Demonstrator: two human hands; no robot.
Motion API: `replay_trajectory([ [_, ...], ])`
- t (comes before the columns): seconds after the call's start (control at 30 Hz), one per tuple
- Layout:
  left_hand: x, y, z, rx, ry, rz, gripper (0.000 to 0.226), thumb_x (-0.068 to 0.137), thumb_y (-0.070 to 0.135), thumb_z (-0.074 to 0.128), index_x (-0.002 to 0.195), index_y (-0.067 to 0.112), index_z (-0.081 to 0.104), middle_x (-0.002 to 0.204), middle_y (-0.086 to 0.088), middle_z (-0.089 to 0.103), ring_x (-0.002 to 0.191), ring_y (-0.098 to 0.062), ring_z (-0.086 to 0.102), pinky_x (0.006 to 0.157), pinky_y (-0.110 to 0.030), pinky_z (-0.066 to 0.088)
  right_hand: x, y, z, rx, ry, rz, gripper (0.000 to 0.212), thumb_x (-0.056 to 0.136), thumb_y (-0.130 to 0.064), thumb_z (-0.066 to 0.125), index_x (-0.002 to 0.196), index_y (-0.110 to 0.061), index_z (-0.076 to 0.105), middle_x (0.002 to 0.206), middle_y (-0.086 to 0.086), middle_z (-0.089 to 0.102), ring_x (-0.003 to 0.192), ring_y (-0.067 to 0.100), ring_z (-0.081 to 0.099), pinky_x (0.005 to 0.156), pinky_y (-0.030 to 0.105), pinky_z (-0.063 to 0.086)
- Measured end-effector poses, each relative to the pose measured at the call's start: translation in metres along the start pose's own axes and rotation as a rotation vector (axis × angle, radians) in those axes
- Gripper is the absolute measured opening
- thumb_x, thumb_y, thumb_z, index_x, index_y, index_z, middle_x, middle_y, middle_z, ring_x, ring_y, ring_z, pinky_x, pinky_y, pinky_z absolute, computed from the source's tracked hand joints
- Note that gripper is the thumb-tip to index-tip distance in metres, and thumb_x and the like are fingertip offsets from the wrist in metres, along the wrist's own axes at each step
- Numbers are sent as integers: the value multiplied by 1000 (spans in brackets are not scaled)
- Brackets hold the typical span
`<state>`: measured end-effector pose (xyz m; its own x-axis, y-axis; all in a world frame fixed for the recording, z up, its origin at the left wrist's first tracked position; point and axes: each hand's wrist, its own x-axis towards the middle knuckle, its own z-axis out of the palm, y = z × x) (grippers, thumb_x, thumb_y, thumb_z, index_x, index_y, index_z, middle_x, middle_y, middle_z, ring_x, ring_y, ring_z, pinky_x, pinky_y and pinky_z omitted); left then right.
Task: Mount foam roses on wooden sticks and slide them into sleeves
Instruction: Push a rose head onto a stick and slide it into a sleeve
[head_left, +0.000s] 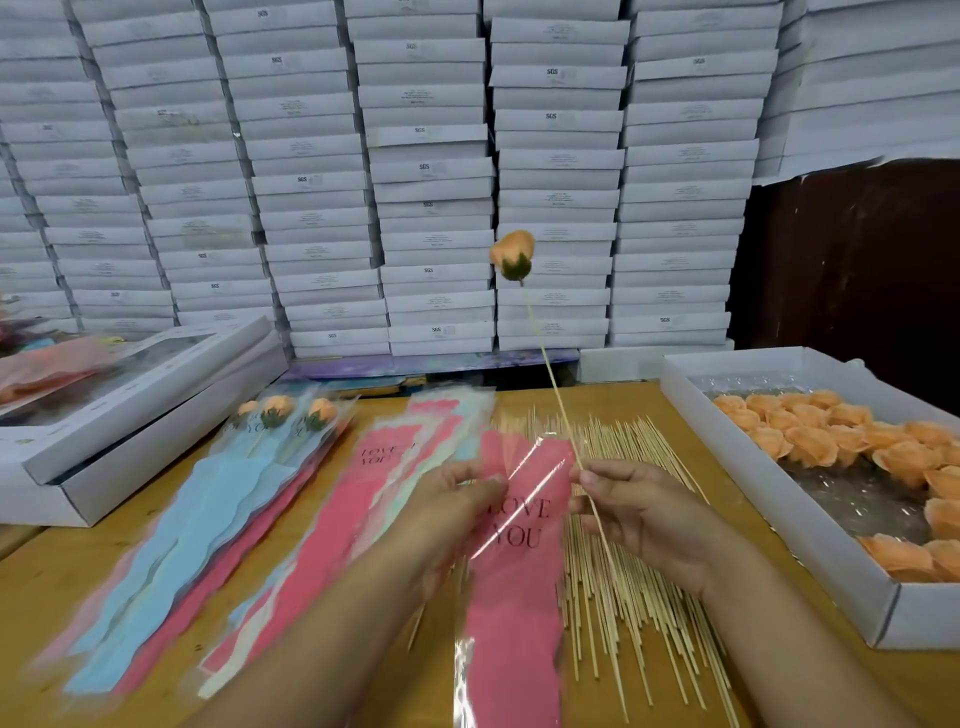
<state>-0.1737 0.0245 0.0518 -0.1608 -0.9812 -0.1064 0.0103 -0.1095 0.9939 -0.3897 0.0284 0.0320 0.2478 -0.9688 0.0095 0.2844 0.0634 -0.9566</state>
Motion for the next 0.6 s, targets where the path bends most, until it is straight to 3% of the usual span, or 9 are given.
replay_trajectory([
  [0.1, -3, -4, 2, 14, 4, -39, 22, 95, 5, 64, 76, 12, 73, 82, -20, 69, 69, -29, 63, 66, -38, 54, 0, 0, 1, -32, 53, -25, 21, 75, -17, 73, 94, -12, 80, 90, 9, 75, 77, 16, 72, 64, 22, 57],
  [0.17, -2, -3, 3, -13, -1, -39, 13, 94, 9, 65, 93, -1, 73, 89, -23, 67, 78, -31, 61, 76, -43, 53, -1, 1, 3, -55, 67, -29, 20, 73, -17, 74, 92, -11, 80, 89, 9, 75, 76, 16, 72, 65, 23, 57],
  [0.2, 0, -4, 3, -37, 5, -31, 16, 95, 12, 66, 96, -3, 72, 89, -19, 66, 79, -29, 60, 74, -36, 51, -1, 1, 4, -71, 67, -25, 20, 74, -17, 74, 91, -11, 80, 89, 9, 76, 77, 16, 72, 66, 23, 57],
  [0.27, 5, -1, 4, -118, -12, -10, 20, 97, 14, 64, 84, 3, 75, 78, -1, 73, 66, -14, 69, 60, -16, 52, -1, 1, 5, -92, 55, -11, 18, 75, -16, 73, 91, -11, 80, 89, 10, 76, 77, 16, 72, 67, 24, 57],
  [0.3, 7, 1, 4, -148, -31, -12, 19, 97, 12, 62, 83, 7, 74, 73, 2, 75, 61, -7, 71, 54, -13, 52, -1, 1, 6, -94, 52, -4, 18, 75, -16, 73, 91, -11, 80, 90, 11, 76, 78, 17, 72, 66, 23, 57],
  [0.4, 11, 4, 7, -164, -56, -24, 14, 98, 7, 59, 104, 4, 71, 90, -15, 77, 72, -20, 73, 65, -30, 60, -1, 1, 6, -63, 70, 2, 24, 72, -16, 75, 93, -6, 79, 92, 13, 76, 82, 20, 74, 66, 24, 58],
  [0.5, 12, -1, 11, -106, -45, 6, 16, 96, 6, 61, 108, 5, 73, 96, -20, 76, 79, -27, 72, 78, -42, 61, -1, 0, 6, -30, 114, -5, 31, 69, -14, 76, 99, -4, 75, 93, 13, 77, 81, 21, 74, 65, 24, 59],
  [0.6, 12, -5, 17, -108, -22, 18, 24, 89, 2, 69, 113, 1, 71, 96, -21, 76, 75, -27, 72, 69, -39, 61, -1, 0, 8, -36, 128, -3, 30, 70, -13, 75, 99, -4, 74, 93, 12, 77, 79, 19, 75, 63, 23, 58],
])
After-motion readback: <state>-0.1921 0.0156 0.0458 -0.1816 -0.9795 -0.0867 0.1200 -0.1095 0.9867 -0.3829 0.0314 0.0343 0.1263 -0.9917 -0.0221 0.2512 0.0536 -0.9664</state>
